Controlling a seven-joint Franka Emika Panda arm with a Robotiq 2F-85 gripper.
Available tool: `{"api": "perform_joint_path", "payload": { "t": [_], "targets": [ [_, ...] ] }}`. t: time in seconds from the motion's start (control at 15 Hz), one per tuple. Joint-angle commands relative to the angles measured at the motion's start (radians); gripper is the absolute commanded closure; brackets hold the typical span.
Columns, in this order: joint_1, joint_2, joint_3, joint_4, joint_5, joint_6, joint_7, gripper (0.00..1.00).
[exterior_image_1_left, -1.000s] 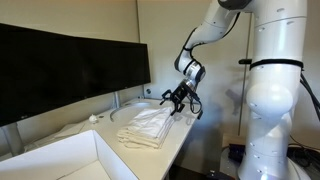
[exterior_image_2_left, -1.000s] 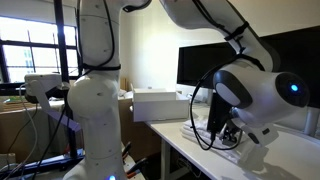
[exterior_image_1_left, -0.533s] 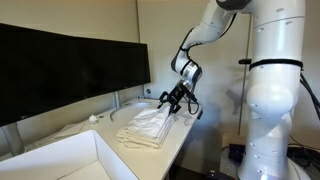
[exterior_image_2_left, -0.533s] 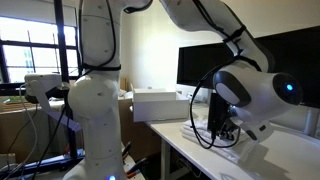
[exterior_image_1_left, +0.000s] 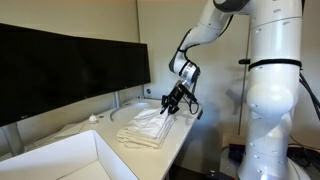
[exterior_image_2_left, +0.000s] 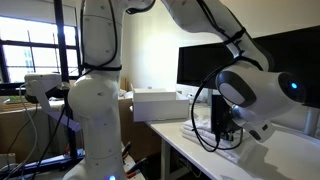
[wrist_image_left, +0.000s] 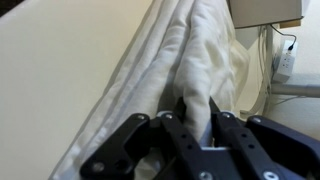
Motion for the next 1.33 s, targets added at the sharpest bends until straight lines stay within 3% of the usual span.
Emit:
{"api": "perform_joint_path", "payload": {
  "t": [0.0, 0.33, 0.73, 1.27],
  "targets": [
    [0.006, 0.003, 0.017, 0.021, -0.05, -0.011, -0.02, 0.97],
    [0.031, -0.029, 0.044, 0.044, -0.177, 0.01, 0.02, 0.95],
    [0.085, -0.175, 0.088, 0.034, -0.377, 0.054, 0.079, 0.95],
    [0.16, -0.35, 0.134, 0.102, -0.627, -0.022, 0.203, 0.95]
  ]
}}
